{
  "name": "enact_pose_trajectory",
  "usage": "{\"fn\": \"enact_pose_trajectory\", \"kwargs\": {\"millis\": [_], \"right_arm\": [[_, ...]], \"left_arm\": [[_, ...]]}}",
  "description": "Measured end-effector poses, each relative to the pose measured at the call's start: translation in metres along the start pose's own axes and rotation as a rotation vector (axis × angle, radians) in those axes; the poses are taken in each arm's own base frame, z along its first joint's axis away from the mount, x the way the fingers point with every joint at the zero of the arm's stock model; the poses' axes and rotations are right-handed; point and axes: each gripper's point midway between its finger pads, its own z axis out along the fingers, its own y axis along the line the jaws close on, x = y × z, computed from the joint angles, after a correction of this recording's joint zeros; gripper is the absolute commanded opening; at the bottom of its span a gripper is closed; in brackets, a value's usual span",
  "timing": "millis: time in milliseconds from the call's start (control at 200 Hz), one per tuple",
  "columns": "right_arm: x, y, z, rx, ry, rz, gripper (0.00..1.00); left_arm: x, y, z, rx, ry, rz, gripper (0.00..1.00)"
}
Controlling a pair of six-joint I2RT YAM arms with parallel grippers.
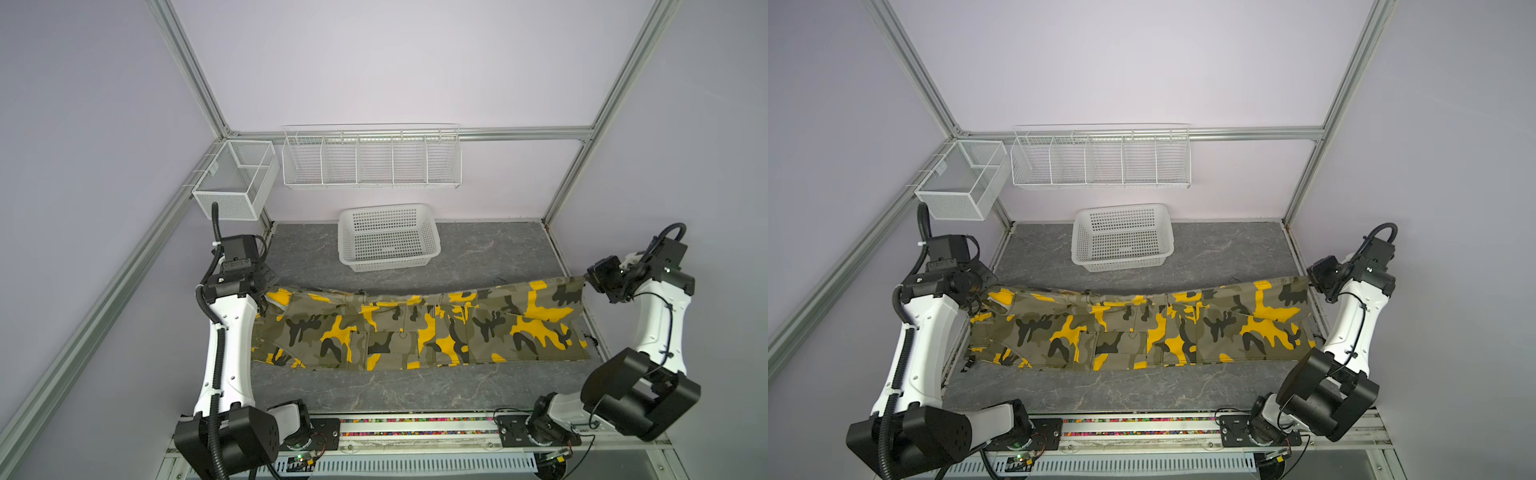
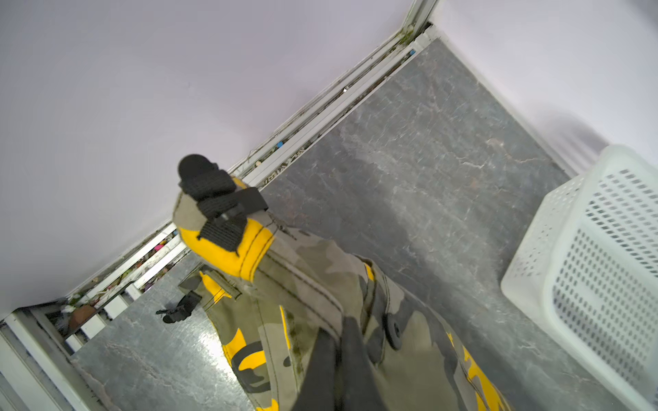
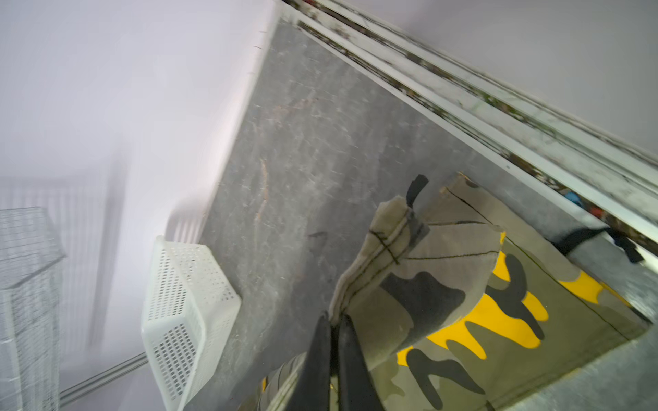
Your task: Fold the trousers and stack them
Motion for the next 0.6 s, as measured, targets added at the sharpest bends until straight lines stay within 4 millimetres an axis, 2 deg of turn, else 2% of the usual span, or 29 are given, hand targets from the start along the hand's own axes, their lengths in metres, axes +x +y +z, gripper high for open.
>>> {"fn": "enact_pose_trajectory", "kwargs": {"millis": [130, 185, 235, 385, 600], "right_arm": [[0.03, -0.048, 0.026, 0.088, 0.077, 0.066, 0.07], [0.038, -0.058, 0.031, 0.106, 0.1, 0.083, 0.07], [0.038, -0.059, 0.032, 0.108, 0.105, 0.082, 0.07], [0.016, -0.042, 0.035, 0.072, 0.082, 0.057, 0.07], [-0.021, 0.025, 0.053, -0.037, 0.092, -0.047, 0.07]], "left_arm": [[0.041, 0.029, 0.026, -0.063, 0.076, -0.025, 0.0], [0.052, 0.039, 0.034, -0.086, 0.103, -0.039, 0.0], [0.058, 0.044, 0.038, -0.097, 0.121, -0.046, 0.0], [0.048, 0.041, 0.044, -0.082, 0.119, -0.072, 0.0], [0.005, 0.006, 0.048, 0.009, 0.104, -0.072, 0.0]]}}
